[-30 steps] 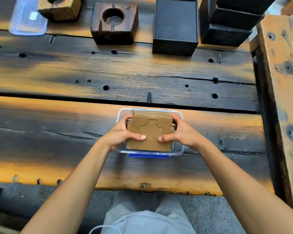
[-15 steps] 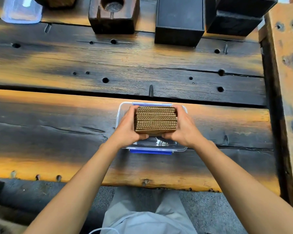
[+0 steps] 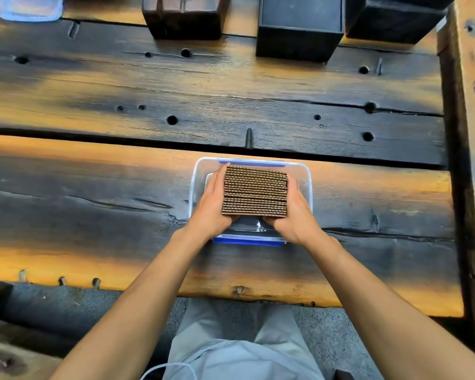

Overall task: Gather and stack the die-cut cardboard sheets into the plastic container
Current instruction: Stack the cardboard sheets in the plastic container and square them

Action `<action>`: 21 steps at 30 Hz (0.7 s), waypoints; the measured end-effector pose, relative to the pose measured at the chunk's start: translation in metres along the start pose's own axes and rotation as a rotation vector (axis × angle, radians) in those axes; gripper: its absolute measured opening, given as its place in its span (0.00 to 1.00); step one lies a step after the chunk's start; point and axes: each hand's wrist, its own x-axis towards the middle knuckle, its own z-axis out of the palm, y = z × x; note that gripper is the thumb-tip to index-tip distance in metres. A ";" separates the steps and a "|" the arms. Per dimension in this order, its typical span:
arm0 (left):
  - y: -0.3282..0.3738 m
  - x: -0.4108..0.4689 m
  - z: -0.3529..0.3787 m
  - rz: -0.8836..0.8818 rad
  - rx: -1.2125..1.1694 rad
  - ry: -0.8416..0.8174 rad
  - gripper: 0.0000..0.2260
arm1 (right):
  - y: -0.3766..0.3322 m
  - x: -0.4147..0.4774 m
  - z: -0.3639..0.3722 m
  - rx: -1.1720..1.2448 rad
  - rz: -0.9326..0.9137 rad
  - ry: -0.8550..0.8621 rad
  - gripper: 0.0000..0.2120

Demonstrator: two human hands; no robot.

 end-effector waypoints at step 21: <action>0.012 -0.006 -0.007 -0.123 0.089 0.042 0.36 | 0.000 0.002 0.009 -0.061 0.119 0.072 0.39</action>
